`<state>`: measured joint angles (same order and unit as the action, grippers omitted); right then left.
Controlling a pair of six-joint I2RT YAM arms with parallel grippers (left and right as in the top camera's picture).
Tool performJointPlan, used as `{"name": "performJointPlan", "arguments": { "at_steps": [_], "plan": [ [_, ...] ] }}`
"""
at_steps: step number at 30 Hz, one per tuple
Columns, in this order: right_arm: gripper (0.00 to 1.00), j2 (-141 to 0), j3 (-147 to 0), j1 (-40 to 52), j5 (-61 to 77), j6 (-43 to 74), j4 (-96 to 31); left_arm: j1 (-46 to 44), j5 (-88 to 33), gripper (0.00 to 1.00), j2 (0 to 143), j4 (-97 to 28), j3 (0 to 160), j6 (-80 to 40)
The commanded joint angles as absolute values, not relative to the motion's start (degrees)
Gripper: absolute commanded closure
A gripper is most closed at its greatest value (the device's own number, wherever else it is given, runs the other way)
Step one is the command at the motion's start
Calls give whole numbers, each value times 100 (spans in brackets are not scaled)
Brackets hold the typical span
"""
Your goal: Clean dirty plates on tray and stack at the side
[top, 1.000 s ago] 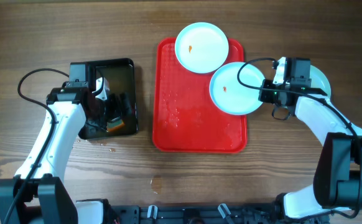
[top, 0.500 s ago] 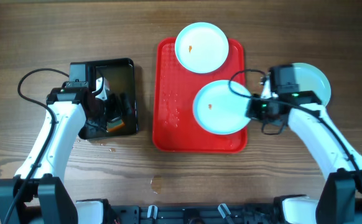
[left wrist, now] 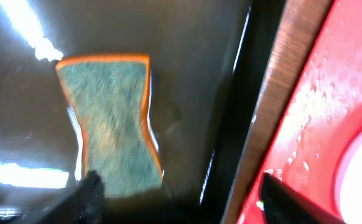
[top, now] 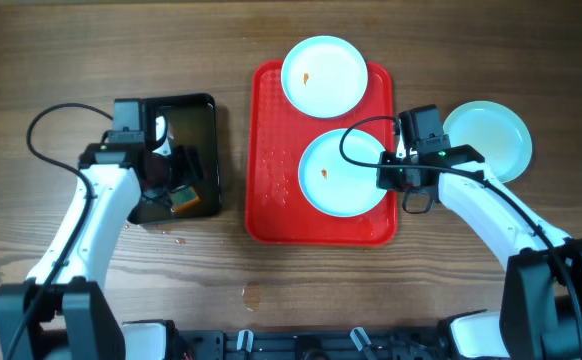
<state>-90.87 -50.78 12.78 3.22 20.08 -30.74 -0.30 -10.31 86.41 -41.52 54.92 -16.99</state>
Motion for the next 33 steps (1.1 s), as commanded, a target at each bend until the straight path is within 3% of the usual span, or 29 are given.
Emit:
{"name": "performJointPlan", "arguments": {
  "at_steps": [1, 4, 6, 9, 11, 17, 20, 25, 28, 33],
  "plan": [
    [96, -9153, -5048, 1297, 432, 1955, -3050, -128, -493, 47, 8991, -3701, 5009, -1715],
    [96, -9153, -5048, 1297, 449, 1955, -3048, -121, -25, 36, 9174, -3614, 4969, -1719],
    [96, -9153, -5048, 1297, 449, 1959, -3048, -123, 30, 34, 9277, -3583, 4969, -1719],
    [96, -9153, -5048, 1297, 449, 1957, -3048, -126, -27, 61, 9443, -3406, 4971, -1712],
    [96, -9153, -5048, 1297, 447, 1957, -3044, -128, -202, 96, 9452, -3352, 4982, -1712],
    [96, -9150, -5050, 1297, 449, 1962, -3048, -128, -311, 96, 9065, -4224, 5625, -1682],
    [96, -9150, -5050, 1297, 449, 1959, -3050, -128, -287, 66, 8796, -4401, 5743, -1669],
    [96, -9150, -5050, 1297, 473, 1968, -3048, -128, 259, 44, 8875, -4187, 5537, -1669],
    [96, -9150, -5050, 1297, 471, 1966, -3061, -128, 266, 42, 9015, -3815, 5242, -1671],
    [96, -9150, -5050, 1297, 478, 1968, -3063, -128, 239, 51, 9500, -3159, 4729, -1712]
  ]
}}
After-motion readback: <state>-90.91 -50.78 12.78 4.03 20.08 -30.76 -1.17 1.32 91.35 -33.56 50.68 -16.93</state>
